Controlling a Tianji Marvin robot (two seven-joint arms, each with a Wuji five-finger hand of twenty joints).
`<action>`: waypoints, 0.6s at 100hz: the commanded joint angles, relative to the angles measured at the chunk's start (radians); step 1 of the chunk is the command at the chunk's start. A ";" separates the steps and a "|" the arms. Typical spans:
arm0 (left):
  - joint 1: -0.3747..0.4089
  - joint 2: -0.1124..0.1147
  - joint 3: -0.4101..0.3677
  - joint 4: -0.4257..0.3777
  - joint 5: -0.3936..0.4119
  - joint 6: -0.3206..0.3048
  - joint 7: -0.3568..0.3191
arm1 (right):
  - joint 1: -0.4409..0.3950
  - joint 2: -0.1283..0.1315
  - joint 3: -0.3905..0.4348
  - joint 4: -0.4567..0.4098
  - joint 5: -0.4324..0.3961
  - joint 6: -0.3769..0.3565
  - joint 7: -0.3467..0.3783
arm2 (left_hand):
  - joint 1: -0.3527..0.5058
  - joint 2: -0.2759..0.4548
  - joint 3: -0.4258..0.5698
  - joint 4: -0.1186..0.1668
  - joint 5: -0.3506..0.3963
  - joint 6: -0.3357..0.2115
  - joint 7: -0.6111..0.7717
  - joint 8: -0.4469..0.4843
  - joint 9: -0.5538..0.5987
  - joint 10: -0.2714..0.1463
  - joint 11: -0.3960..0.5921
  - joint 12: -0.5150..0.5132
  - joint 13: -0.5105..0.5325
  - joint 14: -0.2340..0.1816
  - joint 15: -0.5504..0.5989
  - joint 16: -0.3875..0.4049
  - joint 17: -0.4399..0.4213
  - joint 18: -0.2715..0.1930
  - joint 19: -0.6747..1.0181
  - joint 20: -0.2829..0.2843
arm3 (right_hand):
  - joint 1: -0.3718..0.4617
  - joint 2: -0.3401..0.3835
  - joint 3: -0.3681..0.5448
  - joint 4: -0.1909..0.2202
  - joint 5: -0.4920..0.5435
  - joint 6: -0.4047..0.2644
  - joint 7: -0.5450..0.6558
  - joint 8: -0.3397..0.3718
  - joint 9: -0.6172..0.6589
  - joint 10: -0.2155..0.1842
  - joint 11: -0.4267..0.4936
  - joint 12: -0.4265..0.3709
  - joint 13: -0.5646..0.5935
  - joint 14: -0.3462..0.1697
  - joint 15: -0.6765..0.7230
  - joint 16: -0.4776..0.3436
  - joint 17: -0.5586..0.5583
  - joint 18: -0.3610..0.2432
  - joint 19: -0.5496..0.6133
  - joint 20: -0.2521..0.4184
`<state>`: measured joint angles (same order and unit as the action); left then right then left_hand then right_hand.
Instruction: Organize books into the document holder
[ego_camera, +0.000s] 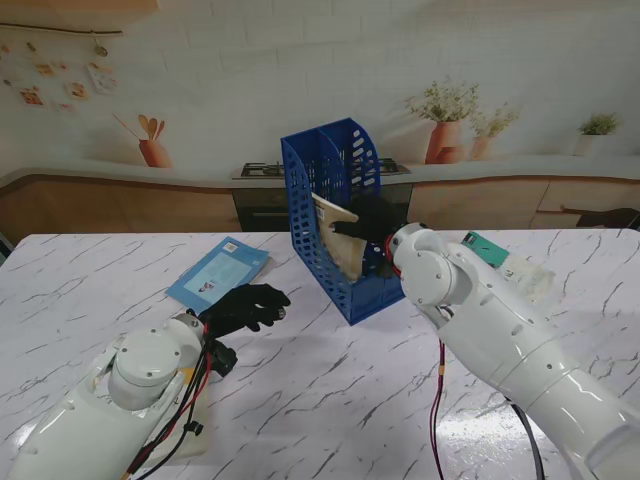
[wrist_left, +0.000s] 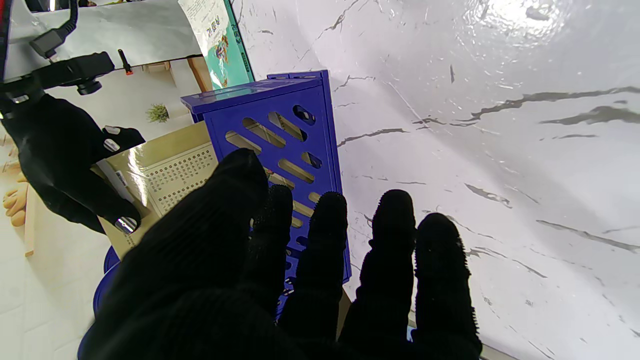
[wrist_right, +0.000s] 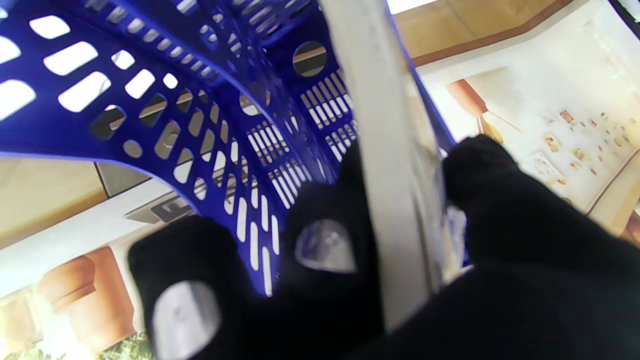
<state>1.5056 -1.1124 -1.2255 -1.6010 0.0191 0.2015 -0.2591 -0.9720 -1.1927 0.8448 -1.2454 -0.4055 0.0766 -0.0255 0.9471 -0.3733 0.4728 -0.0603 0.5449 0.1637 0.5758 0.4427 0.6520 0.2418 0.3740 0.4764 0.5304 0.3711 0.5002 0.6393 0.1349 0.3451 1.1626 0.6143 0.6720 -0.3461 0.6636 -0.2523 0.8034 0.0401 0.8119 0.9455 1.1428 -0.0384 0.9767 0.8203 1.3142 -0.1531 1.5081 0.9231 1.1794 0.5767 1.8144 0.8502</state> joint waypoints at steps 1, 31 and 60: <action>0.006 -0.003 0.002 0.000 -0.003 -0.023 -0.009 | -0.011 -0.005 -0.002 -0.012 -0.002 0.005 0.006 | 0.008 0.007 -0.022 0.021 -0.002 0.007 0.008 0.003 -0.021 0.001 0.013 -0.004 -0.013 -0.009 0.010 -0.004 0.000 0.014 -0.006 -0.001 | 0.097 0.081 0.047 0.034 -0.023 -0.167 0.068 -0.045 0.009 0.026 -0.020 -0.033 0.013 -0.095 -0.011 -0.027 0.034 -0.608 0.280 -0.035; 0.005 -0.002 0.008 -0.002 0.023 -0.032 -0.003 | -0.016 0.000 -0.003 -0.015 -0.013 0.011 0.017 | 0.006 0.009 -0.023 0.020 -0.002 0.008 0.009 0.002 -0.020 0.001 0.014 -0.004 -0.010 -0.011 0.013 -0.003 0.002 0.013 -0.003 0.001 | 0.037 0.071 -0.066 0.059 -0.108 -0.166 0.038 -0.280 -0.060 0.042 -0.233 -0.198 -0.054 0.050 -0.361 -0.218 -0.056 -0.395 0.064 -0.195; -0.001 -0.002 0.006 0.009 0.015 -0.022 -0.008 | -0.036 0.013 0.020 -0.057 -0.023 0.011 0.043 | 0.009 0.010 -0.024 0.020 -0.002 0.009 0.009 0.002 -0.021 0.002 0.014 -0.005 -0.012 -0.011 0.012 -0.004 -0.004 0.010 -0.013 -0.003 | -0.061 0.158 -0.249 0.157 -0.181 -0.088 -0.311 -0.230 -0.273 0.059 -0.466 -0.311 -0.371 0.168 -0.930 -0.389 -0.588 -0.124 -0.378 -0.187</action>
<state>1.5052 -1.1113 -1.2208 -1.5990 0.0491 0.1974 -0.2525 -0.9915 -1.1798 0.8590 -1.2724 -0.4340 0.0835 0.0109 0.9473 -0.3733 0.4728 -0.0603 0.5449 0.1641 0.5760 0.4427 0.6520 0.2419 0.3750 0.4764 0.5304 0.3711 0.5002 0.6393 0.1358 0.3455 1.1625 0.6142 0.6487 -0.2361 0.4460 -0.1561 0.6683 -0.0142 0.5985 0.6858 0.9381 0.0120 0.5645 0.5353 1.0237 -0.0039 0.6805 0.5712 0.6945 0.5766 1.5124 0.6479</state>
